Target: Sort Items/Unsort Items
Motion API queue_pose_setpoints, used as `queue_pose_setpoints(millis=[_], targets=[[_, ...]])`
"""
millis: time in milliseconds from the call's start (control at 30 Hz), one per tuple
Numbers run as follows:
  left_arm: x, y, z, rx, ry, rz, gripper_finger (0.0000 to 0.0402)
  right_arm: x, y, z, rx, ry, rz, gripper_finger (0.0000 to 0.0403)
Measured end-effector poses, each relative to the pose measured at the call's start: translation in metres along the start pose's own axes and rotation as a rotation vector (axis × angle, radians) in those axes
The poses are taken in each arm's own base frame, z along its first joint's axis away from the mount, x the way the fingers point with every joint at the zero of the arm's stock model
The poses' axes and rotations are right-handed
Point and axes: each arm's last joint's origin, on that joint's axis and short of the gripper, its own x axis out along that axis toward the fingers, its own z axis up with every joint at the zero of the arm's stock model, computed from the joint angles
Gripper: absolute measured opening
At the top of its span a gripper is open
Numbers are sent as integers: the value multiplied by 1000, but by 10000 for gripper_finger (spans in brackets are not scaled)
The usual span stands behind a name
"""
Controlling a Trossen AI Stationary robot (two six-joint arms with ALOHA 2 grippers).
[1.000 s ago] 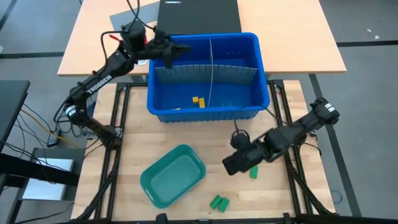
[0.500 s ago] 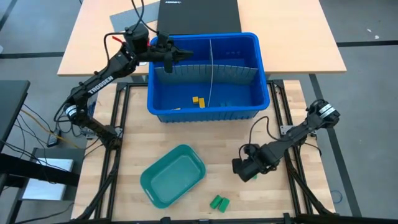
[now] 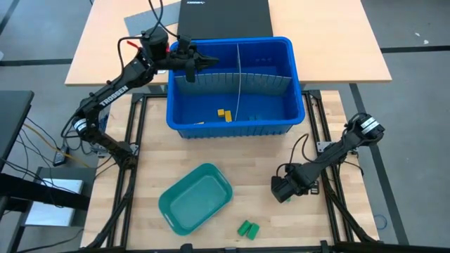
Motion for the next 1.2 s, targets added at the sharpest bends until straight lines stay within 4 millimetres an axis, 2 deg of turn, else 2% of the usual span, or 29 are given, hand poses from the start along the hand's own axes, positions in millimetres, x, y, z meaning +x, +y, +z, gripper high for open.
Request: queue_pose_setpoints(millis=[267, 467, 633, 833, 900, 1033, 1200], targets=[[0, 0, 0, 27, -1, 1, 1, 24, 1, 7, 31, 35, 60, 231], [0, 0, 0, 28, 11, -24, 1, 29, 2, 11, 42, 46, 75, 233], [0, -1, 0, 28, 16, -38, 1, 29, 3, 12, 38, 32, 90, 202], [0, -1, 0, 28, 17, -39, 1, 30, 3, 14, 19, 7, 102, 128], [0, -1, 0, 28, 17, -39, 1, 30, 3, 14, 17, -1, 107, 125], [0, -1, 0, 28, 17, -39, 1, 24, 8, 11, -9, -19, 136, 125], [0, -1, 0, 28, 17, -39, 1, -2, 27, 1, -102, -31, 275, 146]])
